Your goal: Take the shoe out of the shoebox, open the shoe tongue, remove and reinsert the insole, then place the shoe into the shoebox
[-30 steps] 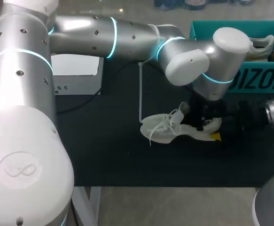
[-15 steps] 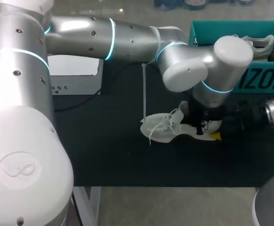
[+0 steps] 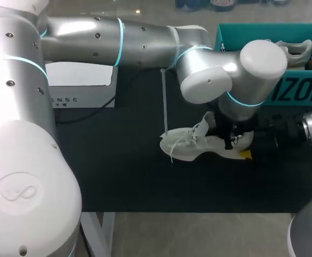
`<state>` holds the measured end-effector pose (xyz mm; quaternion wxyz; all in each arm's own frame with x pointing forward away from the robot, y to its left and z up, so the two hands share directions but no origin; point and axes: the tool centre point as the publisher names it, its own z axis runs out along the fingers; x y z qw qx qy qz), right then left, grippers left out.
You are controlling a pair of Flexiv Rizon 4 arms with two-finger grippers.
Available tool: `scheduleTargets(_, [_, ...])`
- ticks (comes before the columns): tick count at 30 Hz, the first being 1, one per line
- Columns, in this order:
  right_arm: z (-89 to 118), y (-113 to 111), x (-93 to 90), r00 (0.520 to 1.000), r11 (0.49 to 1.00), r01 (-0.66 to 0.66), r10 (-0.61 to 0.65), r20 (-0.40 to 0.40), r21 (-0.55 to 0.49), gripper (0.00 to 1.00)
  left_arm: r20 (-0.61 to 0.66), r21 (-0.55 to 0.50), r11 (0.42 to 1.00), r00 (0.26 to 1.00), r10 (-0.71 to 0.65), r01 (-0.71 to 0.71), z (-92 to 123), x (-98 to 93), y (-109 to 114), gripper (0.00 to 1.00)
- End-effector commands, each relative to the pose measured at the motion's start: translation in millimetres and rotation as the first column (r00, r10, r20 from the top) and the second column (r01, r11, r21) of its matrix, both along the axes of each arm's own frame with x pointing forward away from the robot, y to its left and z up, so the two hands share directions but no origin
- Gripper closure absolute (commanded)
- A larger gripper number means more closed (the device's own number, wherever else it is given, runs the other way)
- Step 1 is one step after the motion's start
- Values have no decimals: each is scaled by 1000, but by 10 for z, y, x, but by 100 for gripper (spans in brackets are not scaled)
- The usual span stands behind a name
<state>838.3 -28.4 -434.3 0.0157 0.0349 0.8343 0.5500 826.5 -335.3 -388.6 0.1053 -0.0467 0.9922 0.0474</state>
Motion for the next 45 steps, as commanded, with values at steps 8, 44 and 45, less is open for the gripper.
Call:
scheduleTargets(8, [-57,34,-5,1000,1000,-1,1,-1,-1,100,50,-34,999,999,4,-2,297,-50,-12,100])
scheduleTargets(44, [-57,34,-5,1000,1000,-1,1,-1,-1,100,64,-198,979,996,64,-50,591,-146,-81,100])
scheduleTargets(45, [-57,34,-5,1000,1000,-1,1,-1,-1,100,65,-198,979,996,64,-50,589,-145,-101,100])
